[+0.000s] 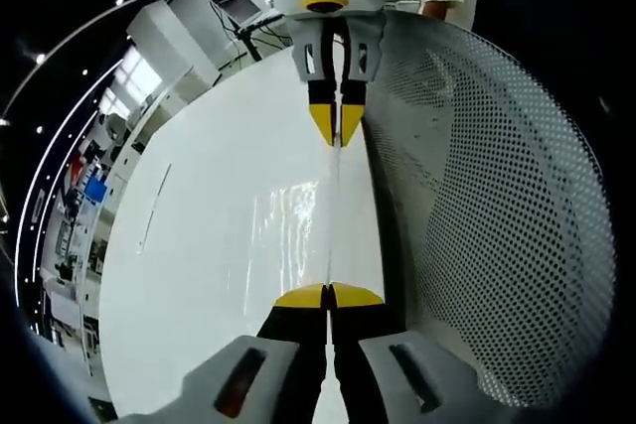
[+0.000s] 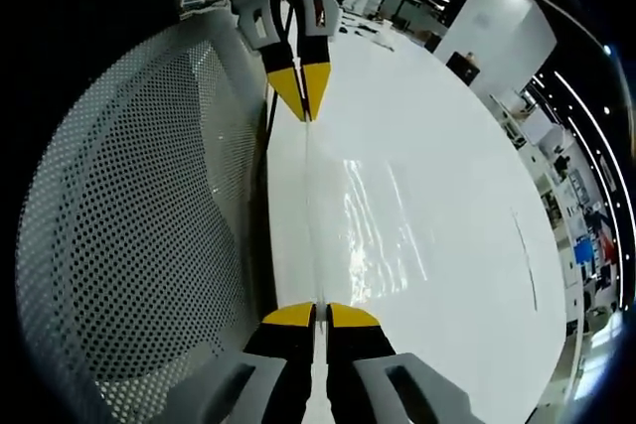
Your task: Open the resealable bag by pulling the two sides of the seal apart until the entire bag opening is separated and visibly accessible.
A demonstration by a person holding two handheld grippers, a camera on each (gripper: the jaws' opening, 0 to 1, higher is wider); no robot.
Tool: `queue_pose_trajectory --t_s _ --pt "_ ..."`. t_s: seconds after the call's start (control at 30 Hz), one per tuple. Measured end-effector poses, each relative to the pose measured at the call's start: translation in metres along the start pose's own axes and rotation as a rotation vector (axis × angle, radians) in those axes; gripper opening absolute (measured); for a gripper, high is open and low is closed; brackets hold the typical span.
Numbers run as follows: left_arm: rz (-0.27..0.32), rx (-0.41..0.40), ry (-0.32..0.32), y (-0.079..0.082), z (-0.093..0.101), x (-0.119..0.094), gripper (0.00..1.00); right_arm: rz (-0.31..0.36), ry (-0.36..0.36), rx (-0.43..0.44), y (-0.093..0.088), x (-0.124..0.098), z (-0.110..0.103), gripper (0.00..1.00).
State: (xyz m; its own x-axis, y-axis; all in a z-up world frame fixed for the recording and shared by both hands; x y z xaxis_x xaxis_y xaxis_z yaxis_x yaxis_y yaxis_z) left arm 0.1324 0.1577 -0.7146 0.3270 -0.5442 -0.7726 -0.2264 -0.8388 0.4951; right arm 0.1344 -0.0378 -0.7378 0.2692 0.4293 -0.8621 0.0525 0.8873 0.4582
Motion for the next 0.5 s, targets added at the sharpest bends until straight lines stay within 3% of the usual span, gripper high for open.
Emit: queue_pose_trajectory --t_s 0.1,0.17,0.37,0.5 --pt "-0.008 -0.008 -0.007 -0.001 -0.001 -0.002 0.0 0.026 -0.004 0.069 0.003 -0.004 0.003 0.0" --pt "0.017 -0.037 -0.021 0.0 -0.003 -0.005 0.0 0.028 -0.004 0.072 0.003 -0.007 0.006 0.0" --pt "0.009 -0.019 -0.011 0.0 -0.007 -0.003 0.0 0.025 -0.006 0.08 0.007 -0.009 0.007 0.01" --pt "0.003 -0.017 -0.003 0.001 -0.007 -0.001 0.0 0.116 0.006 0.146 0.021 -0.01 0.004 0.02"
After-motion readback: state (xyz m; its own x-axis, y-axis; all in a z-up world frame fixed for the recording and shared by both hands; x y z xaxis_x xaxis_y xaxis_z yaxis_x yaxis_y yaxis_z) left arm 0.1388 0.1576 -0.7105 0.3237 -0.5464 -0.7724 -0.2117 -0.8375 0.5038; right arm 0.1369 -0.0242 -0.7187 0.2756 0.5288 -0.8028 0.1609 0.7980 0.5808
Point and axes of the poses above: the point that each gripper's makers call its tool centre point, and the gripper's own axes: x roughly forward along the fingers, z roughly to its right, y roughly out of its top, the point moved 8 cm from there along -x, roughly backward along the fingers, and after that the axes turned 5 degrees about x, right-handed, at the moved point
